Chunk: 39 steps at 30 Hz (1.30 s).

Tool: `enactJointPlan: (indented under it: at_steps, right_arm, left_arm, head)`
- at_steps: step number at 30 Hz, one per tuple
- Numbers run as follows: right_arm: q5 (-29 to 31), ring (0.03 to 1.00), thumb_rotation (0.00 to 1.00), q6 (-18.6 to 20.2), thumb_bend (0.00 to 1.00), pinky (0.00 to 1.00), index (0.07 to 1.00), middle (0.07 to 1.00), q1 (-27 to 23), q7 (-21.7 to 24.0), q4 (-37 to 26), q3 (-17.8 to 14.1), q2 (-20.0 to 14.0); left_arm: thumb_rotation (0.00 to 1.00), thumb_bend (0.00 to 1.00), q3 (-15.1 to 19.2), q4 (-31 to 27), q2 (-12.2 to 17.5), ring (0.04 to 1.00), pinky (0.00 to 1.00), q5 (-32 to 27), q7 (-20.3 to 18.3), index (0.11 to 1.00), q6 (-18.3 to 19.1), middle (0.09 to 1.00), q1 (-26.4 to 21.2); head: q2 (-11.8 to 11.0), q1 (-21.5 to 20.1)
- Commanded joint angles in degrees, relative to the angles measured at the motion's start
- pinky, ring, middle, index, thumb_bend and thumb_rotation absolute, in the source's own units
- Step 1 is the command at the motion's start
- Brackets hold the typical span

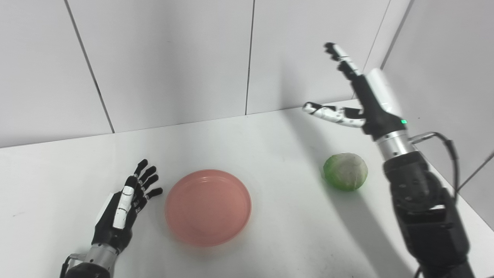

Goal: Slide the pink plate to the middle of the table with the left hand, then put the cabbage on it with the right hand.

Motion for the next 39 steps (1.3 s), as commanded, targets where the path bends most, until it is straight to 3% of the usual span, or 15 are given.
enactJointPlan:
  at_steps: [1,6,11,14,17,23,29,39]
  right_arm:
    - [-1.2,0.947,0.67,1.2,1.0,0.88,0.963,0.952,0.7,0.2,-1.0,-1.8,-3.5]
    - [-2.3,0.925,0.68,1.9,1.0,0.86,0.958,0.938,3.8,0.3,1.4,-4.2,-7.2]
    - [-2.8,0.942,0.66,8.1,1.0,0.86,0.98,0.955,6.6,3.4,0.8,-5.2,-9.3]
    - [-1.6,0.958,0.66,9.9,1.0,0.88,0.995,0.972,8.0,4.7,1.8,-5.5,-10.0]
    - [0.2,0.944,0.64,8.1,1.0,0.84,0.998,0.976,8.9,4.9,4.8,-5.2,-10.4]
    - [4.1,0.979,0.57,7.3,1.0,0.91,0.994,0.994,9.5,6.3,8.2,-4.2,-10.9]
    - [4.2,0.974,0.6,5.6,1.0,0.91,0.994,0.985,9.0,6.2,12.0,-1.2,-11.3]
    - [5.5,0.984,0.56,8.0,1.0,0.89,1.0,1.0,8.5,6.9,13.5,1.6,-10.8]
  left_arm:
    - [0.97,0.8,1.3,2.5,2.0,0.936,0.94,0.1,0.1,0.954,0.9,0.948,0.9]
    - [0.95,0.79,2.1,4.2,2.3,0.94,0.94,-1.4,-1.3,0.954,-0.4,0.952,0.5]
    - [0.93,0.79,2.4,4.5,2.8,0.935,0.93,-1.8,-1.8,0.951,-0.4,0.948,0.3]
    - [0.94,0.79,2.5,4.5,3.1,0.931,0.91,-1.4,-1.9,0.95,-0.6,0.945,0.3]
    - [0.94,0.81,2.6,5.0,3.4,0.925,0.9,-1.2,-1.8,0.95,-0.9,0.942,0.2]
    - [0.93,0.82,2.8,5.3,3.5,0.916,0.88,-1.3,-2.0,0.94,-1.2,0.935,0.3]
    - [0.94,0.82,2.8,5.8,3.8,0.921,0.89,-1.3,-2.6,0.945,-1.4,0.94,0.0]
    - [0.92,0.8,2.9,5.6,3.8,0.917,0.89,-1.4,-2.5,0.944,-0.6,0.934,0.1]
  head:
    - [0.0,-0.2]
    - [0.2,-0.8]
    - [0.5,-1.8]
    - [0.6,-2.3]
    - [0.7,-2.4]
    - [1.2,-2.6]
    - [1.4,-2.6]
    - [1.4,-2.6]
